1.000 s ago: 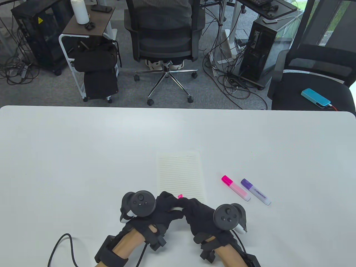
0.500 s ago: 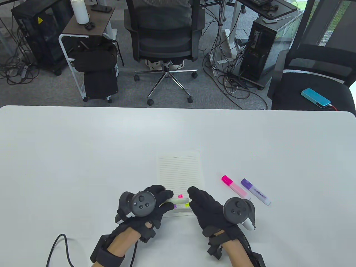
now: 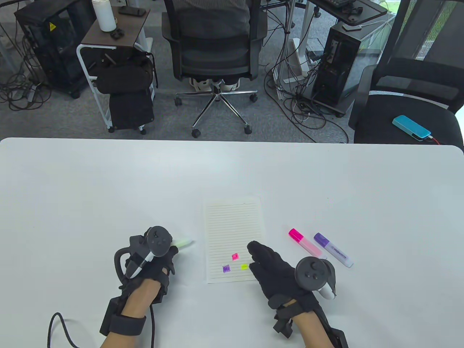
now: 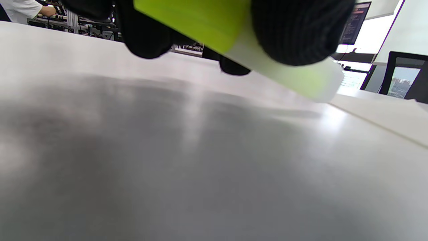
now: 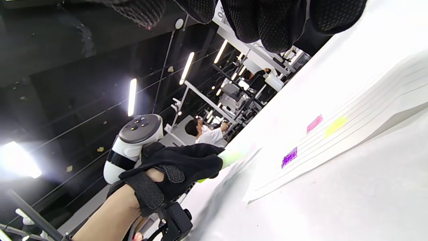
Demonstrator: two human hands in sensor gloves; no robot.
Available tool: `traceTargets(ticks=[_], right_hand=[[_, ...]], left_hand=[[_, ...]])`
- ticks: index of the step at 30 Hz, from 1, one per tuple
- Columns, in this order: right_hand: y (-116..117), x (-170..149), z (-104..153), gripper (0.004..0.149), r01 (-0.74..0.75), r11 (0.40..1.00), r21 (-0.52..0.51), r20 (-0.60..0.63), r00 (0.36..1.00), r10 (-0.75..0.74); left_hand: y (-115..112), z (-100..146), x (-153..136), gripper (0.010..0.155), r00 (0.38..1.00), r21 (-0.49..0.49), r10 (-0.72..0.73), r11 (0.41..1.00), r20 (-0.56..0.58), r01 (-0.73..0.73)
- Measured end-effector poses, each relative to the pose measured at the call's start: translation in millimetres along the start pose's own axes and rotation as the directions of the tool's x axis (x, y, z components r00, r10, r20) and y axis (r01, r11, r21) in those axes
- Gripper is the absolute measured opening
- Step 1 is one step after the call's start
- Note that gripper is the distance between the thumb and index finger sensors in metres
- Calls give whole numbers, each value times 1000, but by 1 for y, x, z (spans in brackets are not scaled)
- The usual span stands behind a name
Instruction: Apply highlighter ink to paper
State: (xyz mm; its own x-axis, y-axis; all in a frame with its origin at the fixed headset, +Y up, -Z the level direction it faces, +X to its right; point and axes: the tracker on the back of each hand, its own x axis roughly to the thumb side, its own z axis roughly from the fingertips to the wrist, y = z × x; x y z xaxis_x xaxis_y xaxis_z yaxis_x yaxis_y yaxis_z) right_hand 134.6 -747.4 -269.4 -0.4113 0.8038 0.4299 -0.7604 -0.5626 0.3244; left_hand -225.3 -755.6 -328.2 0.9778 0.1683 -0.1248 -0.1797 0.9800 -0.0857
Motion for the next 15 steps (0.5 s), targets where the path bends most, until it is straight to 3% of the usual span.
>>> traceTargets(ticks=[5,15], right_hand=[[1,-2,0,60,-1,1000,11,-6,1000,1],[0,-4,0,61,14,1000,9,-4,1000,-14]], left_hand=[[-9,-4,-2,52,999,-71,-26,997,-38,23],[-6,0,1,64,996,-57,93,994,3,-92]])
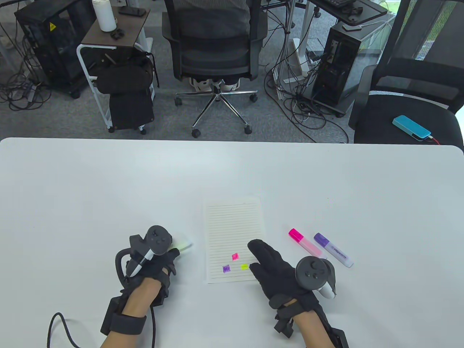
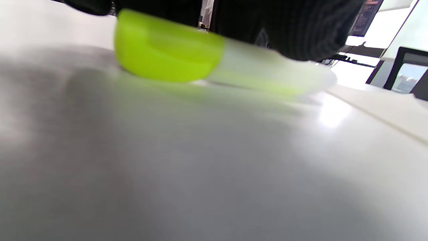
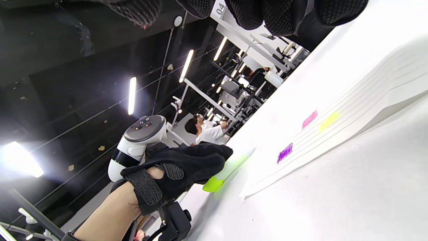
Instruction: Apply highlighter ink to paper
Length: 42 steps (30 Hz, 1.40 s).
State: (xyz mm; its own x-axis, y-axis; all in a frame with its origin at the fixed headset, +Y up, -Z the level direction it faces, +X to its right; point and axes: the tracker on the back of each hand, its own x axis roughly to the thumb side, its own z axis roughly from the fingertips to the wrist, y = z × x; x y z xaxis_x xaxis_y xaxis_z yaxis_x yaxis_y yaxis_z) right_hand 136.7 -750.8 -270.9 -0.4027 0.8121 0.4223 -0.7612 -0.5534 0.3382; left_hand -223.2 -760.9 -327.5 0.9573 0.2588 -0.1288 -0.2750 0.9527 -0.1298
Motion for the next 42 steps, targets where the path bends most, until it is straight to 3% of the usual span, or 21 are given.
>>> traceTargets(ticks=[5,7,10,14,19,25,42], right_hand=[[-2,-1,1,61,7,1000,-9,3,1000,-7],[-2,-1,1,61,9,1000,-7,2,1000,-9],[-2,-1,0,61,8,1000,1,1,1000,-8],[-2,-1,0,61,15,1000,6,2,1000,-15],[-2,-1,0,61,13,1000,10,10,1000,-13],[0,-2,-1,62,13,1000,25,5,1000,-13],[1,-2,-1,62,8,999,48,-6,1000,-7]], left_hand=[[7,11,16,67,962,87,172,977,214,-194],[10,16,24,68,910,107,252,948,330,-301],[15,26,37,67,754,115,370,857,543,-503],[15,37,53,68,582,32,457,768,672,-640],[0,43,72,72,472,-129,569,719,673,-683],[-17,44,83,72,500,-177,554,768,666,-615],[-18,45,84,73,486,-191,563,761,669,-620]])
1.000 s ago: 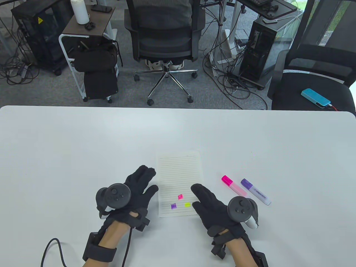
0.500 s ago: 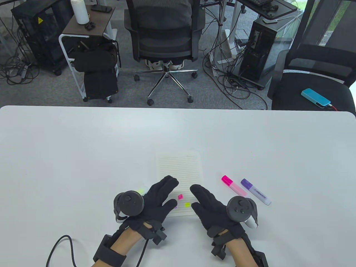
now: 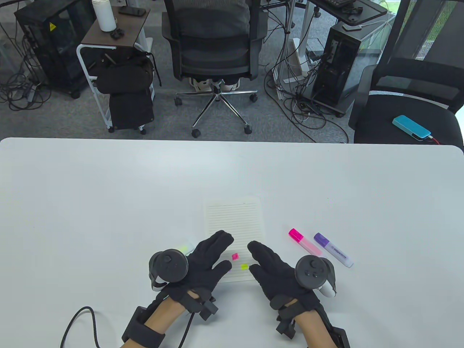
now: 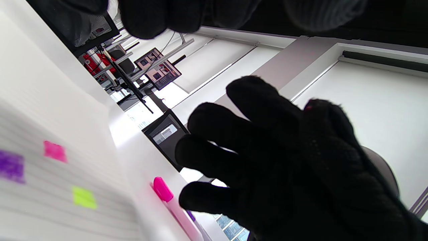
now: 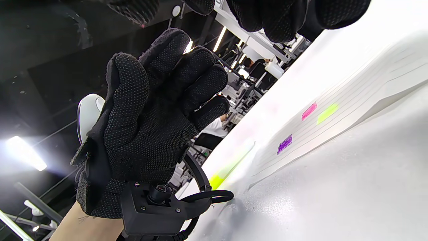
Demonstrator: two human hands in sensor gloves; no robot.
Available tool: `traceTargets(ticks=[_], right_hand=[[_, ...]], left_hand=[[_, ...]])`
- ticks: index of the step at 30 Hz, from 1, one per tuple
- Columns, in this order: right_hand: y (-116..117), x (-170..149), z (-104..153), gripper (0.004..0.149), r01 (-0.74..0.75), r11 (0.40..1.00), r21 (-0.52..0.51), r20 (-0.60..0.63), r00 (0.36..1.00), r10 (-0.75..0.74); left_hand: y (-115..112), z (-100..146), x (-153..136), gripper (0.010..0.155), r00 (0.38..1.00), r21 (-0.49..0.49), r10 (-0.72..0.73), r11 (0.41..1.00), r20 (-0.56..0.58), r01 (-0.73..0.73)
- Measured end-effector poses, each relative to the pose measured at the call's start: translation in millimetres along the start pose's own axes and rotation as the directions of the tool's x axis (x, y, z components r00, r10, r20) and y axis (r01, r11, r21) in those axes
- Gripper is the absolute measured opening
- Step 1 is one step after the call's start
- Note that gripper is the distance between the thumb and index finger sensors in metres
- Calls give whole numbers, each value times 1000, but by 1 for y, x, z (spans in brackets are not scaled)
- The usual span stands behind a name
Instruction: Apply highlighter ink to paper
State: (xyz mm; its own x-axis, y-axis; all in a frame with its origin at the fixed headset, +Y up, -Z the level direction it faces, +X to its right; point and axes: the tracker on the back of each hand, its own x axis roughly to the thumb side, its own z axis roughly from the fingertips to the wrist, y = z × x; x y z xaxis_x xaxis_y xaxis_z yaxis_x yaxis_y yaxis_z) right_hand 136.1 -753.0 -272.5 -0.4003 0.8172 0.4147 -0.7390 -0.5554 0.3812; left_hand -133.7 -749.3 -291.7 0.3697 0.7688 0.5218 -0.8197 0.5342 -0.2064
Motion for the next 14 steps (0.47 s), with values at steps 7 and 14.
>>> traceTargets(ticks=[7,14], right_hand=[[0,0,0,62,-2,1000,6,-3,1000,2],[-1,-1,1,62,-4,1000,2,-3,1000,4]], left_hand=[[-1,0,1,72,1000,-4,-1,1000,4,1],[-3,0,2,72,1000,-19,-16,1000,10,16]])
